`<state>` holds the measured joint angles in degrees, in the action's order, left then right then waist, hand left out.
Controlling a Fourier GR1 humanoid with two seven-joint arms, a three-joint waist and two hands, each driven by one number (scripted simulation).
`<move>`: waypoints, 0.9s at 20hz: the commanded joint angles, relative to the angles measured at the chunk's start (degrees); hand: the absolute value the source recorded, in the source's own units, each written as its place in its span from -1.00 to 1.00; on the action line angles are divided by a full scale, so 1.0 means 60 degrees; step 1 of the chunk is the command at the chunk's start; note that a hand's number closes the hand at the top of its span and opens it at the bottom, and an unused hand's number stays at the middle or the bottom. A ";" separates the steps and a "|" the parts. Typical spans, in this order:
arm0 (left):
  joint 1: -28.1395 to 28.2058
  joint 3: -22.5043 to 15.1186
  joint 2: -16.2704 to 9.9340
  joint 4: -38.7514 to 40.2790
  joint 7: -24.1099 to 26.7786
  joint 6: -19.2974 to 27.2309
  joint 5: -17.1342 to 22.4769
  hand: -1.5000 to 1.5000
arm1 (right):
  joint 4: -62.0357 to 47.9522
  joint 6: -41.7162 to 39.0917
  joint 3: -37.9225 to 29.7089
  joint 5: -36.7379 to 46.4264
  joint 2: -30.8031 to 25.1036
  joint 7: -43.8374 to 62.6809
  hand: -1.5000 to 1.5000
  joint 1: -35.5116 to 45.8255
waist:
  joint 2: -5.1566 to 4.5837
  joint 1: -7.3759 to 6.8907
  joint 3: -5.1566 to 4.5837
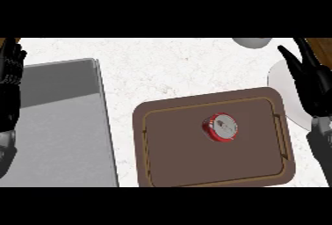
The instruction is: Pick the can from the tray and place it in the plate
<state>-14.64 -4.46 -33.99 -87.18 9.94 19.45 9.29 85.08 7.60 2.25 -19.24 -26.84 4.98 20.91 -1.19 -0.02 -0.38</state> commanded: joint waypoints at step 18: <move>0.0268 -0.1369 0.1161 0.0712 -0.2039 -0.0923 0.0419 0.00 | -0.1543 0.7986 0.3195 0.7915 0.2390 0.4471 -1.00 0.0881 | 0.0247 0.0235 -0.0048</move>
<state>-16.18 -7.70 -30.84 -85.54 1.66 15.85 10.56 79.40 49.67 17.05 18.46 -15.04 26.33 25.62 0.81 1.09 0.31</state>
